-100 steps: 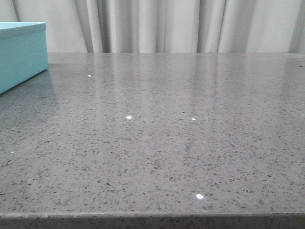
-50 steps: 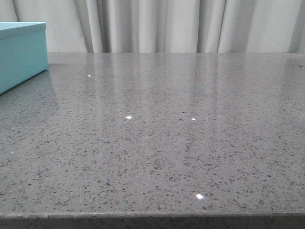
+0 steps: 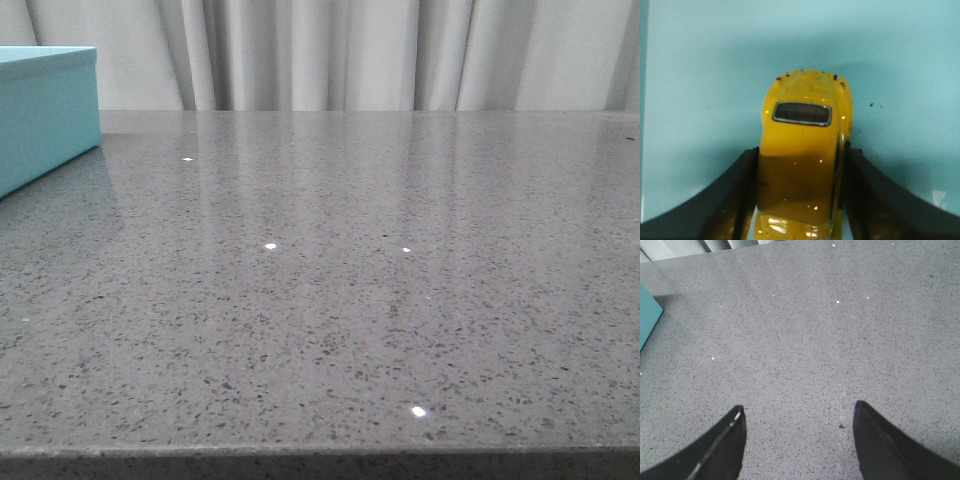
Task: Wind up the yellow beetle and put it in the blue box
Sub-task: 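Lift the beetle with the left gripper and carry it over the blue box, then lower the beetle into the blue box and open the left gripper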
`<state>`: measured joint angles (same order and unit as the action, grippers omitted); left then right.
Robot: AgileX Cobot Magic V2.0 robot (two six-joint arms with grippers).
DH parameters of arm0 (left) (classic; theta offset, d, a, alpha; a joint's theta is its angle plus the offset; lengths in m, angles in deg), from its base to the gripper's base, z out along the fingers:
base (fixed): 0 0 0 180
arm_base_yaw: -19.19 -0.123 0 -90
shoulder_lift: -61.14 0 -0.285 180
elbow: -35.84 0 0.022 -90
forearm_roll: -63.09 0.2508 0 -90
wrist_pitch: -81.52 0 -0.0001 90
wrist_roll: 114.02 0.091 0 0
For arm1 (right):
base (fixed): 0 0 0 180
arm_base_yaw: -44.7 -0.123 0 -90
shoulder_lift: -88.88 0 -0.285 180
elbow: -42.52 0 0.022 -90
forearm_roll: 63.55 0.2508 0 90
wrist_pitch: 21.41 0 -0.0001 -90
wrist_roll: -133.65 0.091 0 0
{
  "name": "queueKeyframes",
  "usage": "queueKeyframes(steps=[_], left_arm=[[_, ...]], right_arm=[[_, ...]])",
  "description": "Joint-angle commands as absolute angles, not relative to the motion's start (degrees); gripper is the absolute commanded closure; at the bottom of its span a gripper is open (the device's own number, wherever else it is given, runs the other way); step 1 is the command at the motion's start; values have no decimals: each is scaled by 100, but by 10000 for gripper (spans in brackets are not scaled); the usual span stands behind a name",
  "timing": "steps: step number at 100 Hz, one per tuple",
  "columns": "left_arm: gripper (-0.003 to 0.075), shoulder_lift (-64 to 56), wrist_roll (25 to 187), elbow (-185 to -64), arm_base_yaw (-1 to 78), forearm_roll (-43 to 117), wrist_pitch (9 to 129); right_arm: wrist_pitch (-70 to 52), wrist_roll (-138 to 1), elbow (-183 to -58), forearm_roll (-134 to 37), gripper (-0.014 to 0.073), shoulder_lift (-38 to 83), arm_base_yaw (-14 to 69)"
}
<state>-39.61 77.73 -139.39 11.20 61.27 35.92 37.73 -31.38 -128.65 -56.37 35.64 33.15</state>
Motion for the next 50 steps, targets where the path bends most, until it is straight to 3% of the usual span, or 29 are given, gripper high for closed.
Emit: queueKeyframes(steps=[1,13,35,50], left_arm=[[550,-3861,7723,-14071,1113,6128,3689],[520,-3939,7723,-14071,1113,6128,3565],[281,-3939,7723,-14071,1113,6128,3565],[262,-3847,7723,-14107,1113,6118,3565]], right_arm=[[3418,-3202,-12994,-5617,127,3590,3306],[3446,-3202,-12994,-5617,127,3590,3306],[3458,-3202,-12994,-5617,127,3590,3306],[3445,-3202,-12994,-5617,127,3590,3306]])
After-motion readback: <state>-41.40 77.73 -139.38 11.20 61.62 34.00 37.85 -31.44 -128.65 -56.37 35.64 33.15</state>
